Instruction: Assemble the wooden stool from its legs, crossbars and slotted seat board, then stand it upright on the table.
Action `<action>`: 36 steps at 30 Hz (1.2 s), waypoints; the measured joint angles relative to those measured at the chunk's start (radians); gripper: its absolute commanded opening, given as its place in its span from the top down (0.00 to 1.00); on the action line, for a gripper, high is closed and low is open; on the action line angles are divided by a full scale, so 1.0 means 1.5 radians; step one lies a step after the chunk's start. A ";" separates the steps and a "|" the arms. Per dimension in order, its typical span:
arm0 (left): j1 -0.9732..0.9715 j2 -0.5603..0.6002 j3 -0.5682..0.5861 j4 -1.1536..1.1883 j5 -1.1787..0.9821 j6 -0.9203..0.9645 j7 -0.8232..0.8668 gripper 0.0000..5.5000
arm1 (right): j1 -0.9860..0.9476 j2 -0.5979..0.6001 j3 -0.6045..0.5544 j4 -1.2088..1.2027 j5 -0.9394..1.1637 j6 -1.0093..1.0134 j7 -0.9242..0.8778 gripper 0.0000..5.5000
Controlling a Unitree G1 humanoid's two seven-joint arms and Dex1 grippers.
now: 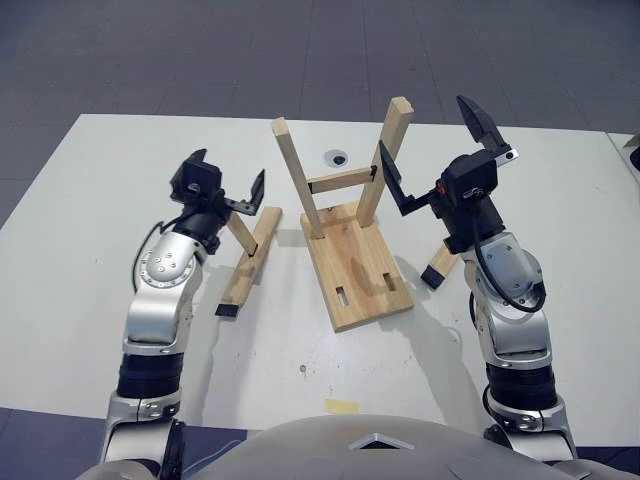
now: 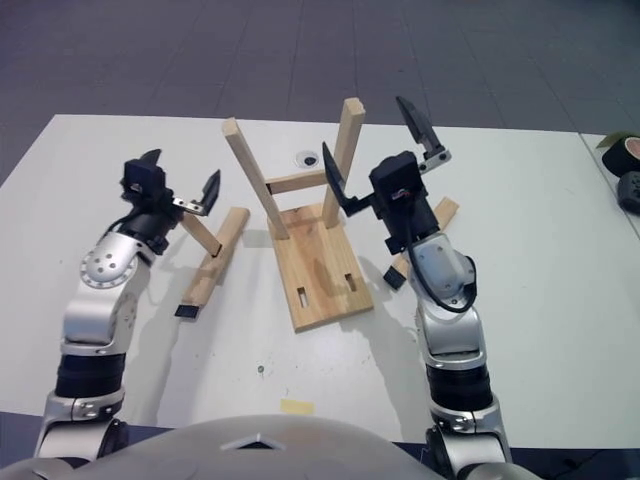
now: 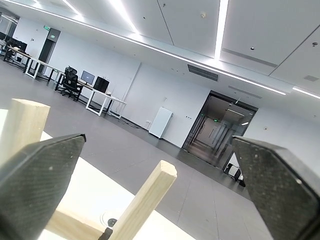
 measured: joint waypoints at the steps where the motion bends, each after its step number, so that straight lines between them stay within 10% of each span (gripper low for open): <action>1: 0.002 0.011 0.014 -0.056 -0.017 0.050 -0.002 0.02 | 0.005 0.000 0.001 -0.003 -0.003 0.000 -0.002 0.02; 6: 0.096 0.087 0.032 -0.254 -0.104 0.239 -0.068 0.02 | 0.044 0.004 0.014 -0.031 -0.034 0.000 -0.016 0.02; 13: 0.213 0.154 -0.060 -0.089 -0.032 0.226 -0.125 0.02 | 0.093 0.025 0.038 -0.053 -0.061 0.000 -0.044 0.02; 36: 0.038 0.244 -0.091 0.376 -0.026 -0.036 -0.395 0.62 | 0.208 0.110 0.117 -0.105 -0.155 0.033 -0.141 0.02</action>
